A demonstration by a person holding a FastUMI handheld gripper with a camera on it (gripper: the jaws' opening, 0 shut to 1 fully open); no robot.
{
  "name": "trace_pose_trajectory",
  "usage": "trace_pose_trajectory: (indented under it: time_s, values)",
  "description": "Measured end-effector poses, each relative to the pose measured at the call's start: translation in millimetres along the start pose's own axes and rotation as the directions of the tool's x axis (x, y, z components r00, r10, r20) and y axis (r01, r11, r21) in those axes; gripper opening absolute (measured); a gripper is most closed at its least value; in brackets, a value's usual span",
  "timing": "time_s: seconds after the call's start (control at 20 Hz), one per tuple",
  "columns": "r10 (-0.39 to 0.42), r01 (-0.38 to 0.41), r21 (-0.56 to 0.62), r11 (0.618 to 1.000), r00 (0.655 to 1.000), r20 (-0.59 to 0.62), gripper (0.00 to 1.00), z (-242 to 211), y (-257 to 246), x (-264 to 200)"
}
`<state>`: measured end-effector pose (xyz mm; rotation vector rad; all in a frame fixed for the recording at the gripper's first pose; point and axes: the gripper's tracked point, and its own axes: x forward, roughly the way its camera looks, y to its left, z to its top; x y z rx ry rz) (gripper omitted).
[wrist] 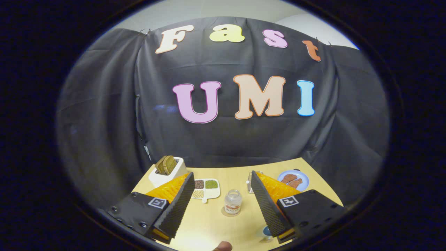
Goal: Take the bottle from table, then pour the juice into the cup, finally place the bottle on the coaster
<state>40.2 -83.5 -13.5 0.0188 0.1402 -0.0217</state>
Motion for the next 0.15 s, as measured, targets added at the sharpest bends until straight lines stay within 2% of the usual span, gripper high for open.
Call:
trace_pose_trajectory:
  time_s: [0.15]
  values:
    - [-0.009,0.009,0.003,1.000,1.000,0.007,1.00,1.2,-6.1,-5.8]
